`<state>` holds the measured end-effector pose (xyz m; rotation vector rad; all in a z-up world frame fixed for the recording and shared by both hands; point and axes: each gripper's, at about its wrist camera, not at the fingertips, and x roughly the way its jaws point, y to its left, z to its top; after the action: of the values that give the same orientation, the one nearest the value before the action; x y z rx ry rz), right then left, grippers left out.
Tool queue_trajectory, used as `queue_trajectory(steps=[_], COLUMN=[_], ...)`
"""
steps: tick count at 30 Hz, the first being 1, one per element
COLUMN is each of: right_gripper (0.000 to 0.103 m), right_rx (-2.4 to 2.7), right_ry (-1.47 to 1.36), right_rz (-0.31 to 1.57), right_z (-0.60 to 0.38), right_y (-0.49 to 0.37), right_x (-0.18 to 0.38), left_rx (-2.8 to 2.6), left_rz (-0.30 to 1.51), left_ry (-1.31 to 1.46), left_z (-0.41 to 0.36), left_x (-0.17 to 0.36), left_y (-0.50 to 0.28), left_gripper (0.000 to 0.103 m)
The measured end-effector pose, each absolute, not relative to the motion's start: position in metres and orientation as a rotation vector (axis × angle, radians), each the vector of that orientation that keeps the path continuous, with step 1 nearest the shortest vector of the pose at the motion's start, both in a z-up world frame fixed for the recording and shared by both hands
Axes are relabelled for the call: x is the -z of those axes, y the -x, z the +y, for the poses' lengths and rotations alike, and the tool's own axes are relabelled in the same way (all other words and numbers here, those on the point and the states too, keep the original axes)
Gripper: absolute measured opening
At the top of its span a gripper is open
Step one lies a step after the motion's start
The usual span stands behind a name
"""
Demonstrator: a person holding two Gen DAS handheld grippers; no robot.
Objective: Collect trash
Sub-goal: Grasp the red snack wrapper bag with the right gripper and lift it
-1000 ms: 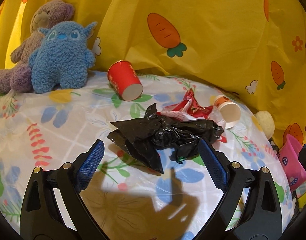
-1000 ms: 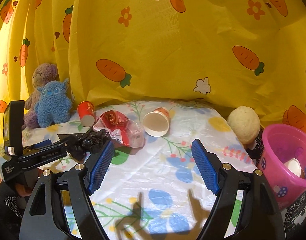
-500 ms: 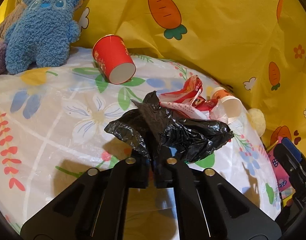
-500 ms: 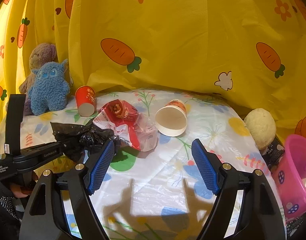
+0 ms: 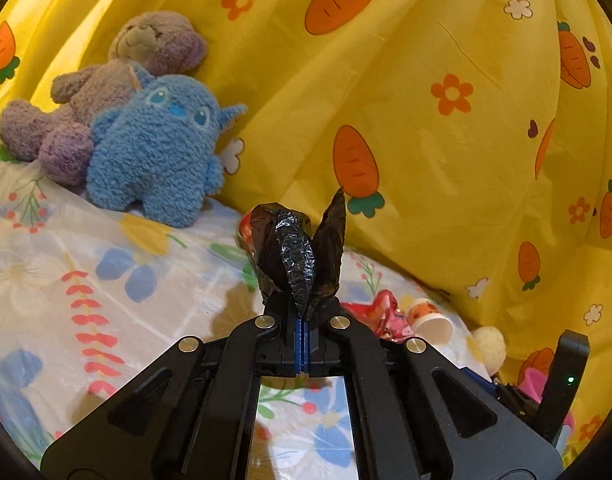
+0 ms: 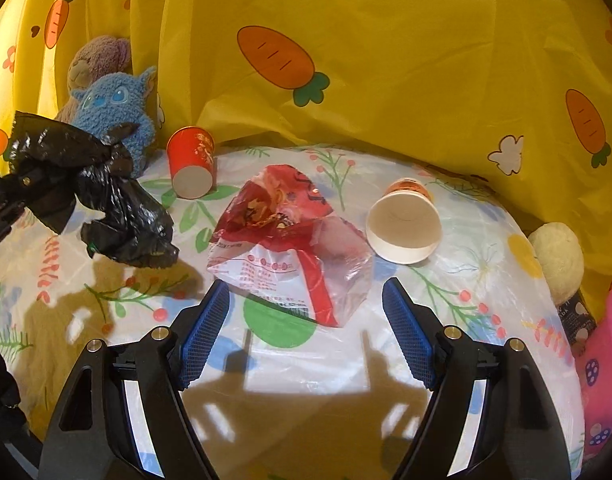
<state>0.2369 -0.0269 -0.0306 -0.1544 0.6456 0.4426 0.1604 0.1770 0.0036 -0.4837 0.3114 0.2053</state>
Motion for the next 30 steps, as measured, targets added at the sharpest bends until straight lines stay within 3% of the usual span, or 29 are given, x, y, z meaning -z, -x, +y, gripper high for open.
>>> queue_trajectory(steps=[8,16,21,30], right_gripper=[0.064,0.035,0.022,0.009], right_rx=[-0.491,-0.466,-0.461,-0.493], right_ry=[0.092,0.062,0.081,0.072], right_rz=[0.689,0.757,0.756,0.716], right_z=[0.015,0.036,0.038,0.019], right_y=[-0.253,-0.279,-0.279,-0.262], right_x=[0.033,0.045,0.048,0.041], left_rx=[-0.325,-0.313,-0.298,-0.287], left_rz=[0.3,0.322,0.336,0.354], left_ry=[0.427,0.411,0.41,0.403], left_z=[0.185,0.181,0.179,0.177], left_x=[-0.005,-0.001,0.002,0.006], left_y=[-0.155,-0.159,-0.161,-0.164], left_gripper=[0.0,0.0,0.0,0.0])
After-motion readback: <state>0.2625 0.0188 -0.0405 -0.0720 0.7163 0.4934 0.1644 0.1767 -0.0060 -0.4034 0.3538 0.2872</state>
